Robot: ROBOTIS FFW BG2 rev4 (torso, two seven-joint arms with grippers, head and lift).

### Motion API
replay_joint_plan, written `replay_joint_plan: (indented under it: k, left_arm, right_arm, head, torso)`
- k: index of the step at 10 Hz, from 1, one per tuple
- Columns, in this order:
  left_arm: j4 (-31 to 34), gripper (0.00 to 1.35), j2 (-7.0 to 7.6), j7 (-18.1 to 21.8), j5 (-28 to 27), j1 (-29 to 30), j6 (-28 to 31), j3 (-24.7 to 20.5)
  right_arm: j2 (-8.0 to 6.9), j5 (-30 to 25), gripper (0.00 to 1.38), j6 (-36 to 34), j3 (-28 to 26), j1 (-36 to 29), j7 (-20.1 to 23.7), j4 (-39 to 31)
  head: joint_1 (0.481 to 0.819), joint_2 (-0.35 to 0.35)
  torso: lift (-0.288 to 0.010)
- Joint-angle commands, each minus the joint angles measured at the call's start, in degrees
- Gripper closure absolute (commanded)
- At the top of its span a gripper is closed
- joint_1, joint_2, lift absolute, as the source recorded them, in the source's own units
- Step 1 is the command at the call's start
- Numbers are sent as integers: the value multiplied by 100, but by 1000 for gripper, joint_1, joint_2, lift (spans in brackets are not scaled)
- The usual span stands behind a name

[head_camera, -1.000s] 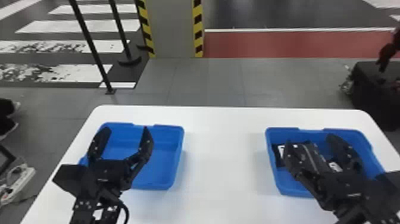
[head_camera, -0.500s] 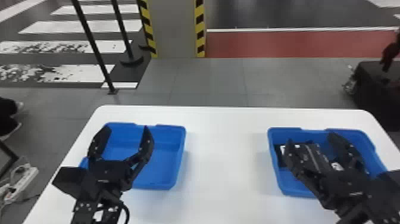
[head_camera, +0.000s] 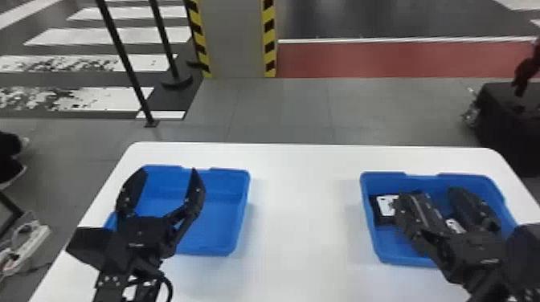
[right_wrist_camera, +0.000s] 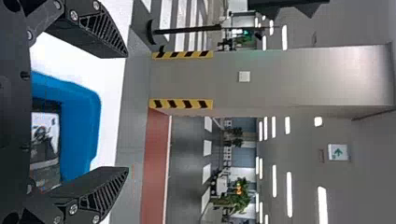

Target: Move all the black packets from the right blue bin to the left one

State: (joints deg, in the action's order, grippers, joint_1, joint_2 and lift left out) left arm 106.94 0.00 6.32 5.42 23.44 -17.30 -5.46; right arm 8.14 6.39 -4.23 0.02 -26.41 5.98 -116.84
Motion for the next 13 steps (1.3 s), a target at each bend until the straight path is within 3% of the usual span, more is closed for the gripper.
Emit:
replay_joint_plan:
  k: [1,4,6,8,13]
  left_arm:
    - [0,142,-15,1,29,46,0,19]
    - [-14,142,-15,1,21,74,-42,81]
    - [-14,142,-15,9,21,88,-113,72]
    - [-14,142,-15,18,12,102,-127,81]
    - [-14,142,-15,36,-94,172,-155,81]
  right_arm:
    - [30,46,167,-687,-300,152,52,5]
    - [232,-77,182,-2670,-494,588,175,-107]
    - [241,-208,196,-3247,-494,968,254,146]
    - [232,-314,190,-3668,-503,1319,254,483]
    - [205,-437,188,-3753,-511,1938,386,1355]
  head:
    - [695,66]
    - [695,3]
    - [695,-20]
    - [695,-32]
    - [695,-60]
  torso:
    - [-110]
    - [-110]
    - [-110]
    - [-110]
    - [-110]
